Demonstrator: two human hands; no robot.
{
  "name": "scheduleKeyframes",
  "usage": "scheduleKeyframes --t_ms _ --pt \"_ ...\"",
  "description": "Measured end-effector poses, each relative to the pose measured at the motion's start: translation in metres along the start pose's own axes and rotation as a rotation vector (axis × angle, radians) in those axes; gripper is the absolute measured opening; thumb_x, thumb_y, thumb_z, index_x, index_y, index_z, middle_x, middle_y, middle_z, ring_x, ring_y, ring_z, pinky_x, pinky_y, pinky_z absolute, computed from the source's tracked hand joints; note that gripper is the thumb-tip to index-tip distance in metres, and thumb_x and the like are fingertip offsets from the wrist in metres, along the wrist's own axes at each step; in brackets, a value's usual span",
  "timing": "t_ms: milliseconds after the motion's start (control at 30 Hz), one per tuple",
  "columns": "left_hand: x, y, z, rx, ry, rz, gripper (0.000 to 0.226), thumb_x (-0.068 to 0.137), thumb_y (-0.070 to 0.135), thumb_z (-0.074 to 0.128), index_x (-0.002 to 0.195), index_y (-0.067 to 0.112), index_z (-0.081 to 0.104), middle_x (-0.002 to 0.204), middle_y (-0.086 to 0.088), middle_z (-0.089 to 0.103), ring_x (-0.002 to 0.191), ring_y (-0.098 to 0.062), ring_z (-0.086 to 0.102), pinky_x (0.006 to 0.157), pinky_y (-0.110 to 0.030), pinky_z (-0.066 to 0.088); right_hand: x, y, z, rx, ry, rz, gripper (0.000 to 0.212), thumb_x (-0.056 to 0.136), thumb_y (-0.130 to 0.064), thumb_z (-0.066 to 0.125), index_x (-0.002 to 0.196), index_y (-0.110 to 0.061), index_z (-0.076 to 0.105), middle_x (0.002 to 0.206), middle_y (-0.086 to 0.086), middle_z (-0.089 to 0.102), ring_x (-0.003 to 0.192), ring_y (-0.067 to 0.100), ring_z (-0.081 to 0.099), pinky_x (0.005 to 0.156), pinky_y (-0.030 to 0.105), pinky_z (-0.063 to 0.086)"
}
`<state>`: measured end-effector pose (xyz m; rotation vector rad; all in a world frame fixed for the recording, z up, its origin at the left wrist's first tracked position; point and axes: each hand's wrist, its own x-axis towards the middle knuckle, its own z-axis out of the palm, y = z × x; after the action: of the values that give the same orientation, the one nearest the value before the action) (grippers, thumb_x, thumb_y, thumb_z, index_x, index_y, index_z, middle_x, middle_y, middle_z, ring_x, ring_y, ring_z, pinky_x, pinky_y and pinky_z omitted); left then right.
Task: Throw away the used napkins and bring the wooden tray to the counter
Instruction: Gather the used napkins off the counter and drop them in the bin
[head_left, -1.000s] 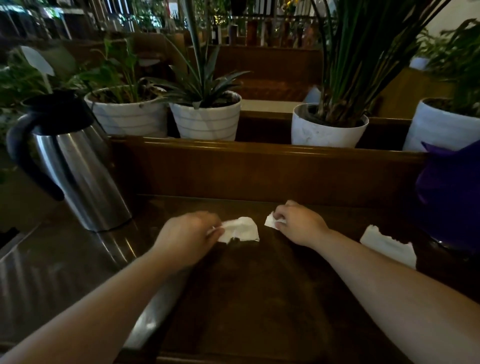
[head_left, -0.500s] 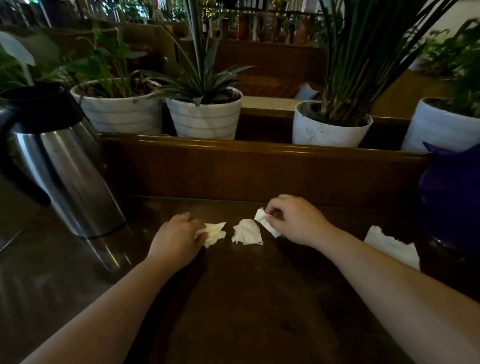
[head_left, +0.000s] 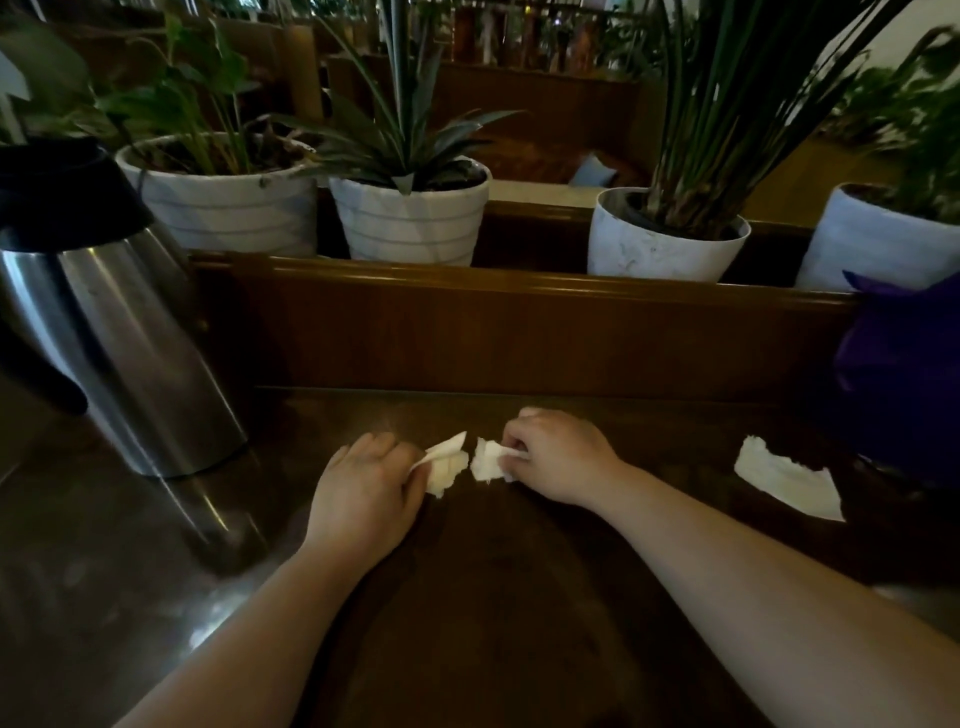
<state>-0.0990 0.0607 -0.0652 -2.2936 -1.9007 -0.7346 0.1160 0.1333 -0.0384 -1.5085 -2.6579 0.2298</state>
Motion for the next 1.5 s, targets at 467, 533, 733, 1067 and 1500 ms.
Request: scheduleKeyframes --t_ms 467,533,733,1067,1500 --pt "0.063 0.129 0.017 -0.155 -0.047 0.226 0.023 0.088 0.038 0.049 0.103 0.026 0.061 0.088 0.008 0.057 0.073 -0.006 0.05 0.056 -0.021 0.036 -0.107 0.125 -0.072 -0.025 0.227 0.185 0.007 0.088 -0.039 0.059 0.085 -0.038 0.054 0.078 -0.017 0.048 0.066 0.0 0.048 0.051 0.02 0.032" --pt "0.071 0.161 0.023 -0.181 -0.049 0.261 0.024 0.089 0.037 0.049 0.104 0.025 0.062 0.09 0.007 0.06 0.075 -0.007 0.051 0.057 -0.022 0.039 -0.132 0.157 -0.076 -0.02 0.252 0.252 0.003 0.089 -0.039 0.058 0.087 -0.038 0.055 0.079 -0.017 0.049 0.066 0.0 0.049 0.052 0.02 0.033" --pt "0.089 0.232 0.044 -0.204 -0.076 0.289 0.022 0.089 0.035 0.05 0.105 0.025 0.062 0.088 0.008 0.06 0.073 -0.006 0.051 0.057 -0.023 0.042 -0.171 0.227 -0.069 0.046 0.249 0.404 0.003 0.091 -0.036 0.055 0.091 -0.033 0.056 0.084 -0.014 0.049 0.07 0.003 0.049 0.055 0.025 0.037" --pt "0.084 0.28 0.06 -0.157 -0.116 0.262 0.021 0.09 0.035 0.051 0.1 0.022 0.063 0.088 0.005 0.064 0.073 -0.008 0.055 0.057 -0.026 0.048 -0.171 0.269 -0.045 0.081 0.016 0.245 0.036 0.08 -0.053 0.061 0.11 -0.033 0.06 0.098 -0.015 0.048 0.075 0.003 0.048 0.054 0.025 0.034" --pt "0.038 0.303 0.041 -0.162 -0.152 0.303 0.027 0.09 0.041 0.045 0.102 0.025 0.063 0.086 0.01 0.062 0.068 -0.004 0.054 0.054 -0.021 0.045 -0.25 0.245 -0.042 0.22 0.293 0.313 0.006 0.087 -0.037 0.061 0.088 -0.032 0.059 0.081 -0.014 0.052 0.07 0.003 0.05 0.055 0.024 0.034"
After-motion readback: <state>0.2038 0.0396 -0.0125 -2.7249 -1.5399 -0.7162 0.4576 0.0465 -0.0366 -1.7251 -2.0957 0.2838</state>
